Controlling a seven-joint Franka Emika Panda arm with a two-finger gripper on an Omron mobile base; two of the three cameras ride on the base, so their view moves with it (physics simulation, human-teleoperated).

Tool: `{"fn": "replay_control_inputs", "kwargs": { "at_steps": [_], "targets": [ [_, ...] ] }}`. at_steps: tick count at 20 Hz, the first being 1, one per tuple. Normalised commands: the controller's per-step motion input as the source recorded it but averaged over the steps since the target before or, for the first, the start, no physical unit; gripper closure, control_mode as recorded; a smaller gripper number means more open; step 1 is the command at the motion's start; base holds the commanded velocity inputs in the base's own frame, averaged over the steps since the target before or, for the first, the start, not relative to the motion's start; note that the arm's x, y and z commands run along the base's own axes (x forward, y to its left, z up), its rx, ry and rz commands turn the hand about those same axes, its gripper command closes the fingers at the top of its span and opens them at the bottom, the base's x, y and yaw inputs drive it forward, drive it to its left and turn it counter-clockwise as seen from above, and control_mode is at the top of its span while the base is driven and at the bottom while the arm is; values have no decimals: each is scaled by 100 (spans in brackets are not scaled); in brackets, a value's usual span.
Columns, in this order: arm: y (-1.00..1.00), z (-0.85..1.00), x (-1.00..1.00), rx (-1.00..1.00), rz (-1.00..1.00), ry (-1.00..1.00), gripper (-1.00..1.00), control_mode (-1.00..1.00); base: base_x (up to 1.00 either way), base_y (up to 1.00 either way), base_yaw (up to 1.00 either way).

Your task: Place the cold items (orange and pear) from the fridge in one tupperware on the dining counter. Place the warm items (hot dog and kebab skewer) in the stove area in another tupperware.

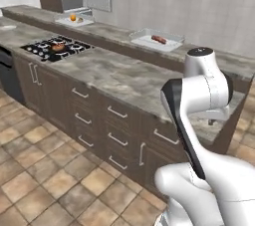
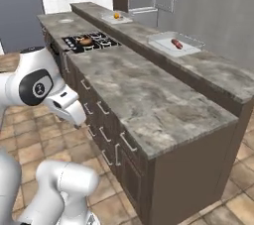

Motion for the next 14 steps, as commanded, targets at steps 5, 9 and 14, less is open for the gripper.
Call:
{"fn": "replay_control_inputs", "kwargs": {
  "at_steps": [5,9,14],
  "targets": [
    [0,0,0,0,0,0,-100,100,69,100,-61],
    [0,0,0,0,0,0,-100,100,63,100,-60],
    [0,0,0,0,0,0,-100,100,36,100,-45]
  ]
}}
